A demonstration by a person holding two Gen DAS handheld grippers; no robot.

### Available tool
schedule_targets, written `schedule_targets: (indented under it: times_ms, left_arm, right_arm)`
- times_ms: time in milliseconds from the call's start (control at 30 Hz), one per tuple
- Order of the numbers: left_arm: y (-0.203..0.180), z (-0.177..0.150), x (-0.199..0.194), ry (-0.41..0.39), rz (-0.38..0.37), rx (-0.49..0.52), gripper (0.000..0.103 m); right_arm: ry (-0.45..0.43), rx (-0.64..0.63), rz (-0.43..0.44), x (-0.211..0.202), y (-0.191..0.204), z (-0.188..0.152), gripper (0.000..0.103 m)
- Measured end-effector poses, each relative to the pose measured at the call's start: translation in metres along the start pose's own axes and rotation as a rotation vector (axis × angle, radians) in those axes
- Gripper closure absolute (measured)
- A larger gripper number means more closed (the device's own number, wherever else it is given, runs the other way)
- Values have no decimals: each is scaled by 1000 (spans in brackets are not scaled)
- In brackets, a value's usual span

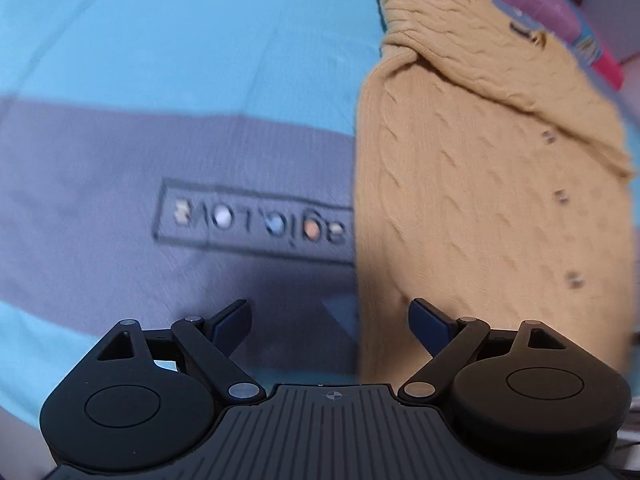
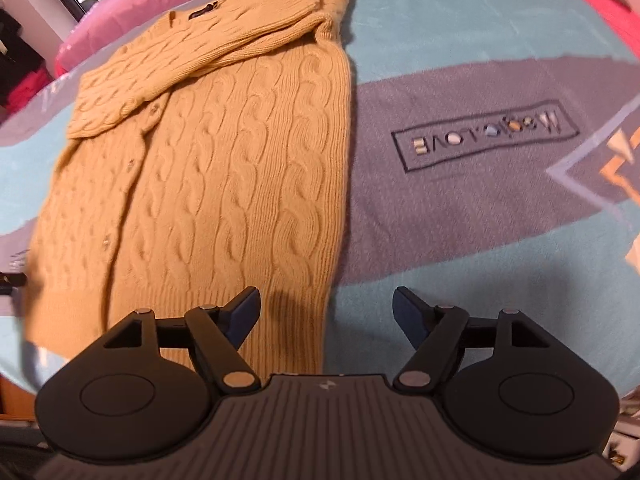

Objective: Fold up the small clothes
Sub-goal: 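Grasp the cardigan hem with the right gripper while the left gripper grasps the hem too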

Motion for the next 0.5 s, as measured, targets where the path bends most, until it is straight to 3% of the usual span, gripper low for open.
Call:
schedule_targets:
  times_ms: [100, 167, 500]
  left_arm:
    - [19, -12, 4, 88, -288, -84, 0]
    - [24, -19, 8, 120, -418, -109, 0]
    - [22, -29, 37, 179, -642, -118, 0]
  right_arm:
    - [26, 50, 123, -2, -11, -6, 23]
    - [53, 92, 204, -1, -20, -12, 22]
    - [108, 324, 495, 6, -57, -26, 18]
Point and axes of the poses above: each gripper's, at about its wrist camera, not at the fingertips, and x roughly the way its jaws point, y to its left, z to its top, the point moved 4 cm from there along x, roughly the way its jaws point, and after that the axes turned 11 degrees about y, right-handed, at the moved point
